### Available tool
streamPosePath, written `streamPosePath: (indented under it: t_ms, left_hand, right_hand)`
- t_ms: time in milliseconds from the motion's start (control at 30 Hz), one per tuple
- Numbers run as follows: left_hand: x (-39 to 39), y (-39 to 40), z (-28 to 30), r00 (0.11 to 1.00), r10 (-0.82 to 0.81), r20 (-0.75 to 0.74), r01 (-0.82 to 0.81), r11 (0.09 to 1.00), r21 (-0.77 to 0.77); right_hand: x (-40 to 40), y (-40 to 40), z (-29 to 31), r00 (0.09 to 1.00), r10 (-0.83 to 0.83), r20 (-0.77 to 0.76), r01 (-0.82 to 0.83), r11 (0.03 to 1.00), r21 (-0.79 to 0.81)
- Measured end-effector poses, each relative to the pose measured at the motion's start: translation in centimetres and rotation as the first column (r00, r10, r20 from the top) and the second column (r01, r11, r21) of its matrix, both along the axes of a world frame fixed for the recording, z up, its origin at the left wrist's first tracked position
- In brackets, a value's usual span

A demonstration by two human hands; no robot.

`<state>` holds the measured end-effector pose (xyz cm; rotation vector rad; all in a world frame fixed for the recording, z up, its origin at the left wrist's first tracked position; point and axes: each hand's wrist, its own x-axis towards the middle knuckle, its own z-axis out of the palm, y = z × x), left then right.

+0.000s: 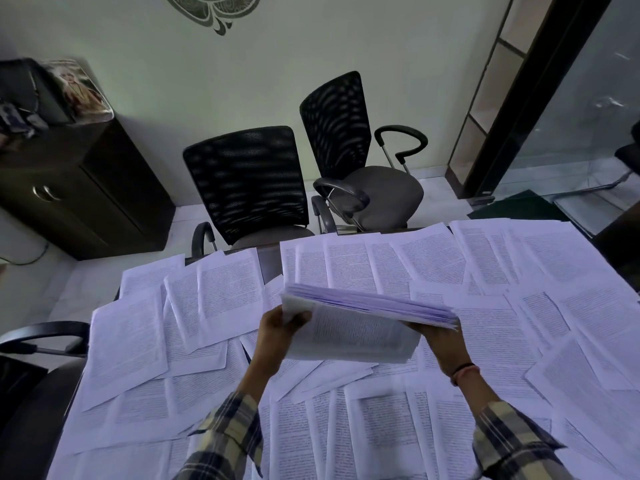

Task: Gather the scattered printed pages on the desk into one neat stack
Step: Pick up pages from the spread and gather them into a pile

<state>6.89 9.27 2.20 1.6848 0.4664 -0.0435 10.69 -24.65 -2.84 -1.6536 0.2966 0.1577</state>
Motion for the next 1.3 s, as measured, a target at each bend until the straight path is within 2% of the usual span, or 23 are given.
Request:
streamPosePath:
  t_ms: [67, 133, 233, 333, 467, 533, 600, 733, 833, 967, 1133, 1300]
  left_hand:
    - [-0.4, 0.0, -1.6, 0.997, 0.061, -0.040, -0.061, 0.998, -0.021]
    - [-0.7, -0.1, -3.2, 0.991, 0.118, -0.071, -0.115, 0.993, 0.042]
    - [-1.8, -0.5, -5.6, 0.982, 0.135, -0.131, -0.121, 0.987, 0.109]
    - [-3.1, -1.7, -7.0, 0.977, 0.110, -0.182, -0.097, 0.992, 0.081]
    - [-4.7, -2.2, -6.9, 0.966, 0.116, -0.231, -0.121, 0.993, -0.008]
    - [-5.1, -2.4, -5.4, 0.987, 0.087, -0.133, -0.100, 0.990, -0.094]
    - [-5.1, -2.5, -3.7, 0.997, 0.076, -0.006, -0.076, 0.984, -0.162]
    - [-4.2, -2.9, -2.3, 0.967, 0.226, 0.118, -0.202, 0.961, -0.186]
    - [-3.5, -3.6, -1.8, 0.953, 0.288, 0.092, -0.277, 0.953, -0.119]
    - [-3.2, -3.7, -2.5, 0.953, 0.291, 0.082, -0.287, 0.956, -0.052]
    - [-3.8, -3.3, -3.0, 0.953, 0.283, 0.110, -0.281, 0.959, -0.037]
    - [-3.4, -3.3, -3.0, 0.952, 0.294, 0.088, -0.293, 0.956, -0.022]
  right_hand:
    - [0.0, 0.4, -0.9, 0.999, -0.041, 0.020, 0.042, 0.997, -0.060]
    - [-0.4, 1.6, -0.8, 0.993, 0.000, 0.117, 0.020, 0.986, -0.166]
    - [-1.6, 3.3, -1.2, 0.992, -0.008, 0.125, 0.035, 0.977, -0.212]
    - [-2.6, 4.0, -3.0, 0.996, -0.029, 0.080, 0.045, 0.975, -0.217]
    - [-3.8, 3.9, -3.2, 1.000, -0.011, 0.012, 0.012, 0.989, -0.145]
    - [-4.1, 3.9, -2.1, 0.999, 0.007, 0.034, -0.005, 0.998, -0.059]
    - [-4.2, 4.0, -0.7, 0.992, 0.014, 0.126, -0.014, 1.000, -0.004]
    - [-3.3, 4.7, 0.9, 0.972, -0.030, 0.232, 0.036, 0.999, -0.023]
    - [-2.6, 5.3, 0.8, 0.967, -0.079, 0.242, 0.099, 0.993, -0.068]
    - [-2.1, 5.5, 0.4, 0.973, -0.136, 0.186, 0.151, 0.986, -0.070]
    - [-2.2, 4.7, 0.3, 0.963, -0.054, 0.265, 0.093, 0.986, -0.139]
    - [-2.2, 4.3, 0.1, 0.969, -0.007, 0.248, 0.051, 0.984, -0.168]
